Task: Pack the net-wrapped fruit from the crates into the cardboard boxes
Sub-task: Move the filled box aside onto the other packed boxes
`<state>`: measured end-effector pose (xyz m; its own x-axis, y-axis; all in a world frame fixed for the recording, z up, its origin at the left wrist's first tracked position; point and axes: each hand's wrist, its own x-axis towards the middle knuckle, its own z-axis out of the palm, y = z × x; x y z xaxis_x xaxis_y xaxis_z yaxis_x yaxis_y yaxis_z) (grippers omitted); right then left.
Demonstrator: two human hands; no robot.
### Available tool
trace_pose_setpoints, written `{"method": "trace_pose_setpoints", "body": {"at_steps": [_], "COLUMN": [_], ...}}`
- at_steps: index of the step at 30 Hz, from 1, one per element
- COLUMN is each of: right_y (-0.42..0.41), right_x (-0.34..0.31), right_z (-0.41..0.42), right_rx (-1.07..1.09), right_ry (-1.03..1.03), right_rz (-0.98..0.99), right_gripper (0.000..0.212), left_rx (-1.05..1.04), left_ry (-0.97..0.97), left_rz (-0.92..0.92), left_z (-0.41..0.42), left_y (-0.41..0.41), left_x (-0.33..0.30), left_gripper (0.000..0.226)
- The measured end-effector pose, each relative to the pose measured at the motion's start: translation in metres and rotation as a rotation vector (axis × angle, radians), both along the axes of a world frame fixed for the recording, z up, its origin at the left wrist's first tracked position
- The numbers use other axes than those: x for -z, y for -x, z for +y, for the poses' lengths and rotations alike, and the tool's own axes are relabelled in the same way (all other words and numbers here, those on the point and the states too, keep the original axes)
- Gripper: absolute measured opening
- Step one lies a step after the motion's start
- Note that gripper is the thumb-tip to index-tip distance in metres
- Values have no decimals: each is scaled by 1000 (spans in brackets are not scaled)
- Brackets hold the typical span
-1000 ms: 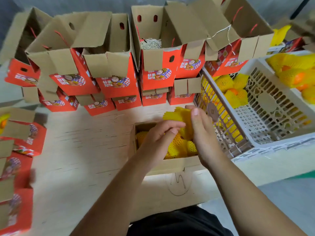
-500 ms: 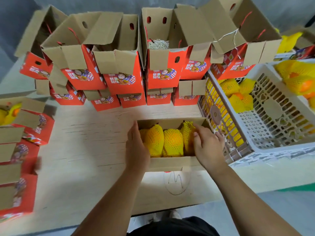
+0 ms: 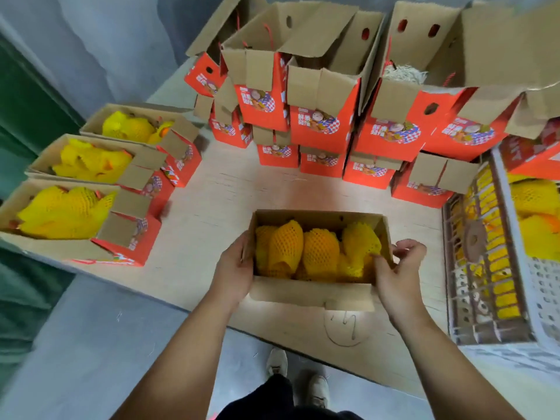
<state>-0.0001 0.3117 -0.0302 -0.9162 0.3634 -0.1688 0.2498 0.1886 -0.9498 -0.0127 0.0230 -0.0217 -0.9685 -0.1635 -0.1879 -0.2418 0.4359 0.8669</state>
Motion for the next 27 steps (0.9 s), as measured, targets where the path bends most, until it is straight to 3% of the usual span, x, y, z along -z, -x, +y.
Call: {"method": "trace_pose_setpoints", "body": {"at_steps": [2,4,8,10,19,24,27], "right_y": [8,16,25,29,82,122,149], "right_x": [-2,-7,-16,-16,-79,-144,-187], "right_z": [-21,-44,-81,-92,-146,-215,-280], "right_rx": [-149,-363,-551,-505,-200,-159,-239], "right_ry": [13,-140,-342,-433,-221,-32,0], "right_rz": [-51,-101,-175,-175,-109,15,110], "right_gripper": [61,76,74,67,62,54,70], "left_rx": [-107,-217,-308,-255,54,58,-19], "left_ry": [-84,-128,-95,-70,41,66,44], "left_rz": [9,-27,-70,-107,-53,153,188], "left_z": [-28,-49,-82,-96,-179,-262,-325], "left_y": [-13,-21,-28,-25,49,106,136], "left_x": [1,4,12,11,-71,-149,-181], "left_gripper": [49,53,44,42,36,30,21]}}
